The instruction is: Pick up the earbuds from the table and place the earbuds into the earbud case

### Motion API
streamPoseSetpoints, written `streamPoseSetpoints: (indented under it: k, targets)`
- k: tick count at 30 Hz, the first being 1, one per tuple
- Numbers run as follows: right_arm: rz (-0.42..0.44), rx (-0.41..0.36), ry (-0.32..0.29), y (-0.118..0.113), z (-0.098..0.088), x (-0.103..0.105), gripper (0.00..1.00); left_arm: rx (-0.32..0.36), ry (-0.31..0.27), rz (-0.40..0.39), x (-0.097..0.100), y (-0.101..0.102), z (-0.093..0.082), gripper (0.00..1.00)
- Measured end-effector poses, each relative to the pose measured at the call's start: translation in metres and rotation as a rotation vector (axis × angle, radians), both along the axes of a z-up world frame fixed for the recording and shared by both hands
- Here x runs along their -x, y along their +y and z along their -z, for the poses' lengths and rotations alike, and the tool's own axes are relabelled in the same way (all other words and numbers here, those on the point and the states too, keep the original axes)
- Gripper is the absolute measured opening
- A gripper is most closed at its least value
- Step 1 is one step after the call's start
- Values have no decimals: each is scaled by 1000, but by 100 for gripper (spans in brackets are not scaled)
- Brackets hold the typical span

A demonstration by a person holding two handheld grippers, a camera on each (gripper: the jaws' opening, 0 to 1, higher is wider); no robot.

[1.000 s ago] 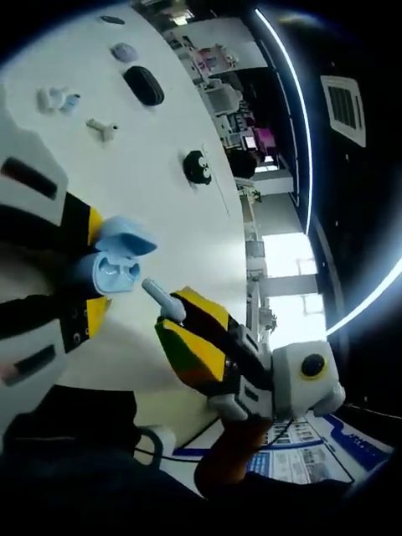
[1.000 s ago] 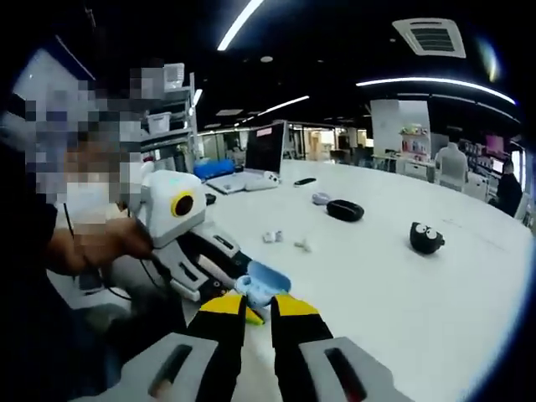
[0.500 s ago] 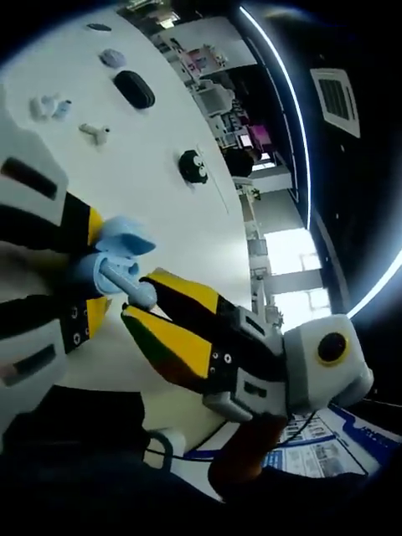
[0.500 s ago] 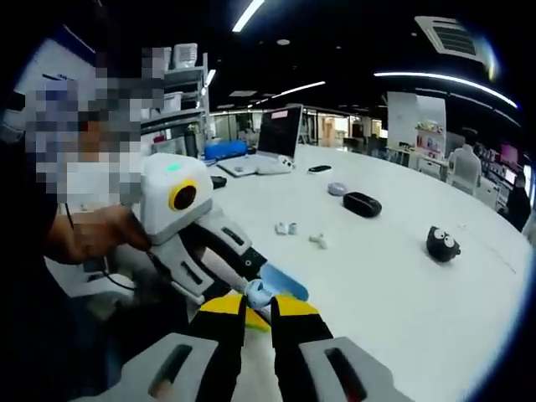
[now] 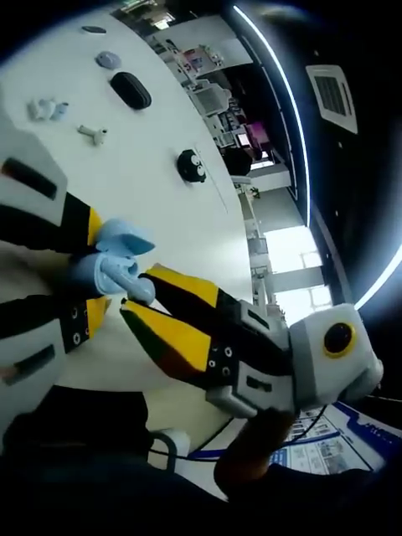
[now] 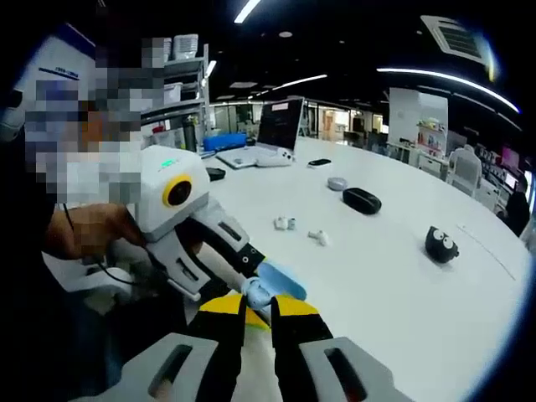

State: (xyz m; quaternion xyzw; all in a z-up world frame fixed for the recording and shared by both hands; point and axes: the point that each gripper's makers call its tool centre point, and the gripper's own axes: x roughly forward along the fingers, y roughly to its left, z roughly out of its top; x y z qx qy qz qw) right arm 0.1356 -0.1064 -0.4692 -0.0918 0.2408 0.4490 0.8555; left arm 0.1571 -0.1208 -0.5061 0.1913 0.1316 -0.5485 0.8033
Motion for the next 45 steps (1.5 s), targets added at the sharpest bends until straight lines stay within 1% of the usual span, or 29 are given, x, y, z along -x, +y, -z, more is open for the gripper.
streamPoseSetpoints:
  k: [12, 22, 30, 33, 37, 40, 45]
  targets:
    - [6, 3, 6, 5, 0, -4, 12, 5, 1, 0, 0, 1, 1, 19]
    - [22, -16, 26, 11, 2, -6, 12, 28, 15, -11, 1, 2, 1, 19]
    - [31, -22, 26, 15, 3, -7, 13, 47, 30, -16, 0, 3, 2, 19]
    - [30, -23, 25, 15, 3, -6, 14, 55, 37, -18, 0, 4, 2, 19]
    - [30, -35, 17, 10, -1, -2, 16, 68, 48, -21, 0, 4, 2, 19]
    - [34, -36, 19, 6, 1, -1, 15, 71, 51, -21, 0, 4, 2, 19]
    - [31, -39, 15, 7, 3, 1, 10, 75, 55, -22, 1, 4, 2, 19]
